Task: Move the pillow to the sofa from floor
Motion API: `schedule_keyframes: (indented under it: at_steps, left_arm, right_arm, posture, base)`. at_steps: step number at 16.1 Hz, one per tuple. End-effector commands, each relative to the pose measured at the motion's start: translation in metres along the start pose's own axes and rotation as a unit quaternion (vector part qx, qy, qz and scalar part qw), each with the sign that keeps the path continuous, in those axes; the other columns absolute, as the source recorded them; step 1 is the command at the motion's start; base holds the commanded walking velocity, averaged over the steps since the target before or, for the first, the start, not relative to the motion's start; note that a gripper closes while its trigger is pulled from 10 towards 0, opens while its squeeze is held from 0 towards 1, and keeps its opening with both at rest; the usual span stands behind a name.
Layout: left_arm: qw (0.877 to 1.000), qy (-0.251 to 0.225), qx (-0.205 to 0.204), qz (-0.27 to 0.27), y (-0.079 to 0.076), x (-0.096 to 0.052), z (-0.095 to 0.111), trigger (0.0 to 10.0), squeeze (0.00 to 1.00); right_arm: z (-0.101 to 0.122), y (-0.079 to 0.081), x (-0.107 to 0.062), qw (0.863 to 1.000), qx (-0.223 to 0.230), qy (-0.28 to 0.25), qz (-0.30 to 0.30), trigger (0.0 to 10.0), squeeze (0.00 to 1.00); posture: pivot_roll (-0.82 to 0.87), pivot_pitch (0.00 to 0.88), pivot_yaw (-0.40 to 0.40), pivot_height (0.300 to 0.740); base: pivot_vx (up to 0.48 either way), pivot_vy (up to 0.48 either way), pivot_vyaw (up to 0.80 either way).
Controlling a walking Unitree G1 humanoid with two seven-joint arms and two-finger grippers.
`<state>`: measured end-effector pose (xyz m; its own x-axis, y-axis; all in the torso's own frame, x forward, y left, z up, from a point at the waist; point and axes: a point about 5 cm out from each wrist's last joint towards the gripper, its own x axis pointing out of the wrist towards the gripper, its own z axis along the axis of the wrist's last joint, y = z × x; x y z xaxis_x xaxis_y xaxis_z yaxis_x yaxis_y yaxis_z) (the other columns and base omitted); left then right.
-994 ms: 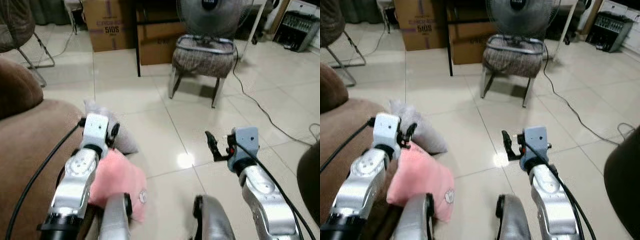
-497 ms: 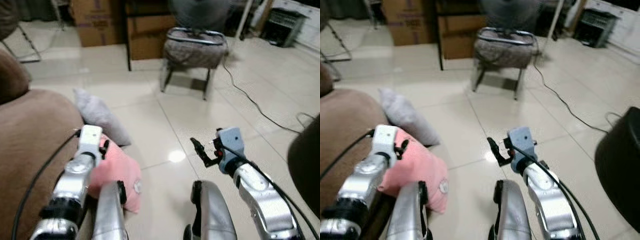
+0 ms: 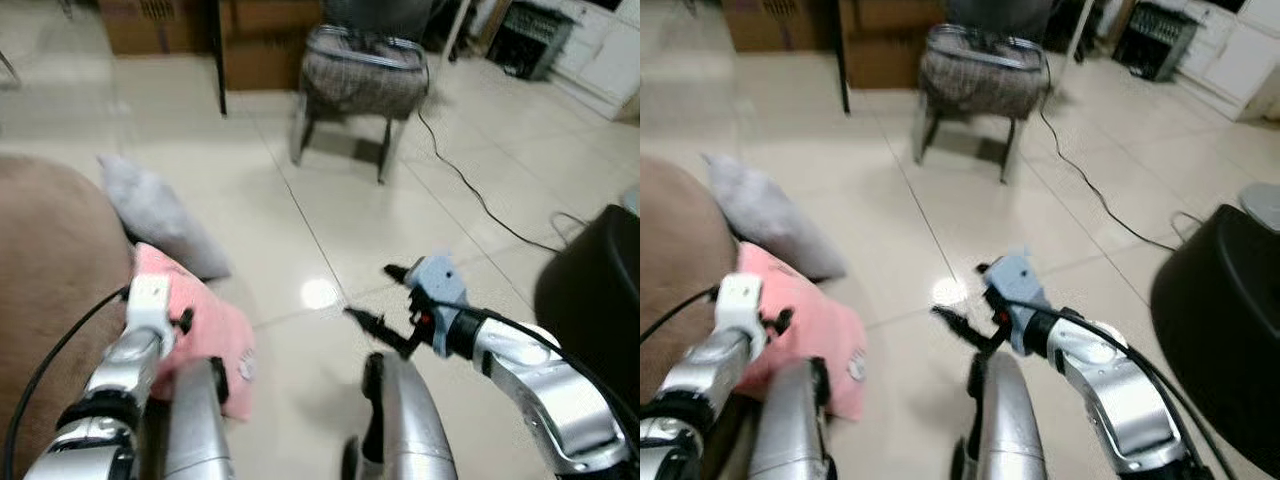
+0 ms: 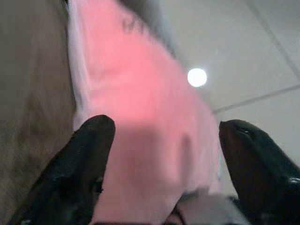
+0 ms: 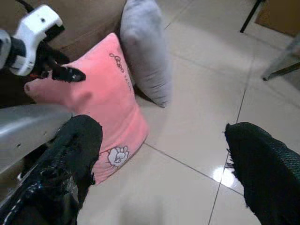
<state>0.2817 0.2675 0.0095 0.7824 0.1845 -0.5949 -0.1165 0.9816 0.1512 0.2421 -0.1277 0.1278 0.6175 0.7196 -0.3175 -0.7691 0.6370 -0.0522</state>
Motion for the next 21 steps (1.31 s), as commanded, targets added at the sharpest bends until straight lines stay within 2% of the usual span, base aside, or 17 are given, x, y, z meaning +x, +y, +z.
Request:
schedule_keyframes:
  at_steps: [1, 6, 8, 9, 11, 12, 13, 14, 15, 21]
  left_arm:
    - [1.000, -0.002, 0.004, 0.018, 0.007, 0.000, -0.002, 10.0, 0.00]
    - [0.993, 0.009, 0.035, 0.117, 0.048, -0.012, -0.022, 10.0, 0.00]
    - [0.987, 0.018, 0.077, 0.141, 0.061, -0.018, -0.036, 10.0, 0.00]
    - [0.982, 0.013, 0.097, 0.162, 0.066, -0.021, -0.039, 10.0, 0.00]
    - [0.972, -0.037, 0.104, 0.208, 0.081, -0.027, -0.026, 10.0, 0.00]
    - [0.970, -0.036, 0.104, 0.215, 0.085, -0.028, -0.025, 10.0, 0.00]
    - [0.971, -0.005, 0.121, 0.205, 0.084, -0.027, -0.033, 10.0, 0.00]
    - [0.971, 0.004, 0.126, 0.203, 0.084, -0.027, -0.036, 10.0, 0.00]
    - [0.975, 0.029, 0.117, 0.186, 0.083, -0.027, -0.042, 0.0, 0.00]
    - [0.982, 0.045, 0.104, 0.151, 0.077, -0.024, -0.045, 0.0, 0.00]
  right_arm:
    - [0.007, 0.004, -0.005, 0.999, -0.005, 0.007, 0.040, 10.0, 0.00]
    - [0.012, 0.011, -0.018, 0.996, -0.014, 0.027, 0.083, 10.0, 0.00]
    - [0.014, 0.019, -0.023, 0.995, -0.009, 0.034, 0.096, 10.0, 0.00]
    - [0.014, 0.024, -0.025, 0.994, -0.006, 0.036, 0.104, 10.0, 0.00]
    - [0.013, 0.032, -0.033, 0.993, 0.000, 0.043, 0.109, 10.0, 0.00]
    - [0.014, 0.033, -0.035, 0.993, 0.003, 0.043, 0.111, 10.0, 0.00]
    - [0.015, 0.034, -0.035, 0.993, 0.004, 0.042, 0.113, 10.0, 0.00]
    - [0.015, 0.035, -0.036, 0.993, 0.004, 0.043, 0.114, 10.0, 0.00]
    - [0.015, 0.033, -0.036, 0.993, 0.006, 0.045, 0.111, 10.0, 0.00]
    - [0.013, 0.035, -0.036, 0.993, 0.022, 0.043, 0.108, 10.0, 0.00]
  posture:
    - [-0.15, 0.125, -0.168, 0.491]
    - [-0.16, 0.175, -0.227, 0.491]
    - [-0.17, 0.210, -0.243, 0.491]
    - [-0.18, 0.224, -0.252, 0.491]
    - [-0.17, 0.213, -0.266, 0.491]
    - [-0.16, 0.202, -0.277, 0.491]
    - [-0.16, 0.197, -0.263, 0.491]
    - [-0.16, 0.197, -0.263, 0.491]
    - [-0.16, 0.208, -0.261, 0.491]
    - [-0.14, 0.197, -0.222, 0.491]
  base:
    - [0.000, 0.000, 0.00]
    - [0.000, 0.000, 0.00]
    - [0.000, 0.000, 0.00]
    - [0.000, 0.000, 0.00]
    - [0.000, 0.000, 0.00]
    - [0.000, 0.000, 0.00]
    - [0.000, 0.000, 0.00]
    - [0.000, 0.000, 0.00]
    - [0.000, 0.000, 0.00]
    - [0.000, 0.000, 0.00]
